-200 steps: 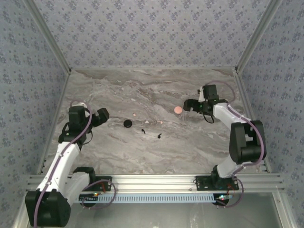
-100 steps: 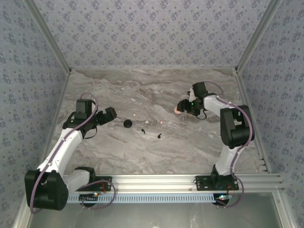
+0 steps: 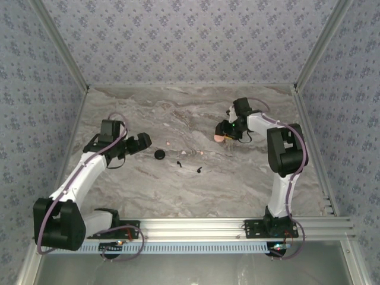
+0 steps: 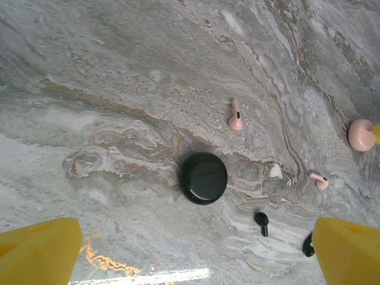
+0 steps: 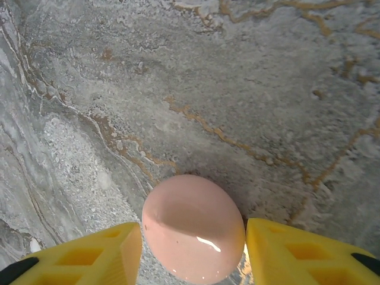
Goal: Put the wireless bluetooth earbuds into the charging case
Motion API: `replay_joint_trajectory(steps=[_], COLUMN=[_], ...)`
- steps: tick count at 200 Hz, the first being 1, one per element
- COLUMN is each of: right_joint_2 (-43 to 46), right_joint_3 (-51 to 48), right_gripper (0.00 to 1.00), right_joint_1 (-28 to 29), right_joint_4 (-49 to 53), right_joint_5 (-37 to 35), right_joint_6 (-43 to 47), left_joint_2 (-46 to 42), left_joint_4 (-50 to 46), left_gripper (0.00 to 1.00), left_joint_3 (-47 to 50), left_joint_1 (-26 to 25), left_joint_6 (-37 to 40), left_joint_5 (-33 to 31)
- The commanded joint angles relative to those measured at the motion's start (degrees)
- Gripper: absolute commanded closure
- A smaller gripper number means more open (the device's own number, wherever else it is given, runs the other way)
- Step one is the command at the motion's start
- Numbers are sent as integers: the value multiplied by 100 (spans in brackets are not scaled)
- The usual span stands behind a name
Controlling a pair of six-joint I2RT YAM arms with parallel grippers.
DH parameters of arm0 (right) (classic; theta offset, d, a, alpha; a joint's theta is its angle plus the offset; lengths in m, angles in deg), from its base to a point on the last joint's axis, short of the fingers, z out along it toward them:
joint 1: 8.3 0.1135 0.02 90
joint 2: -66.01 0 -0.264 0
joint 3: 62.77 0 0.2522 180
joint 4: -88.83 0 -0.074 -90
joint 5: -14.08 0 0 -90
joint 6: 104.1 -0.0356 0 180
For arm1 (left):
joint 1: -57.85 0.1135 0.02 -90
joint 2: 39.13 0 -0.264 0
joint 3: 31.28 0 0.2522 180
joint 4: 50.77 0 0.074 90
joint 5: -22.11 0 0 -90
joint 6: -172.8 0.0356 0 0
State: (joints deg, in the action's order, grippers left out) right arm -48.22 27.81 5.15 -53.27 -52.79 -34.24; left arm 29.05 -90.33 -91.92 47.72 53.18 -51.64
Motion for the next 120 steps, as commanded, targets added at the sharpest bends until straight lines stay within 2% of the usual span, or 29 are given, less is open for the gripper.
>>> replay_joint_trajectory(steps=[1,49,67,120], right_joint_2=[-186,-119,23,234], right_joint_3=[265,359,268,-21], right_gripper=[50,50,46,47], right_joint_1=[96,183,130,-210], right_joint_4=[292,386,333,152], right_joint_5=[207,79,81,577], right_joint_6=[38,3,-20,-10], left_joint_2=[164,998,1498,3314], left_joint_4=[-49,105,186,388], left_gripper=[1,1,2,17], left_joint_3=[-309,-964,-1363,-2830], left_joint_1=[-165,-743,-1014,-1649], left_joint_6=[36,-8,-88,-430], left_joint_5=[197,219,197,476])
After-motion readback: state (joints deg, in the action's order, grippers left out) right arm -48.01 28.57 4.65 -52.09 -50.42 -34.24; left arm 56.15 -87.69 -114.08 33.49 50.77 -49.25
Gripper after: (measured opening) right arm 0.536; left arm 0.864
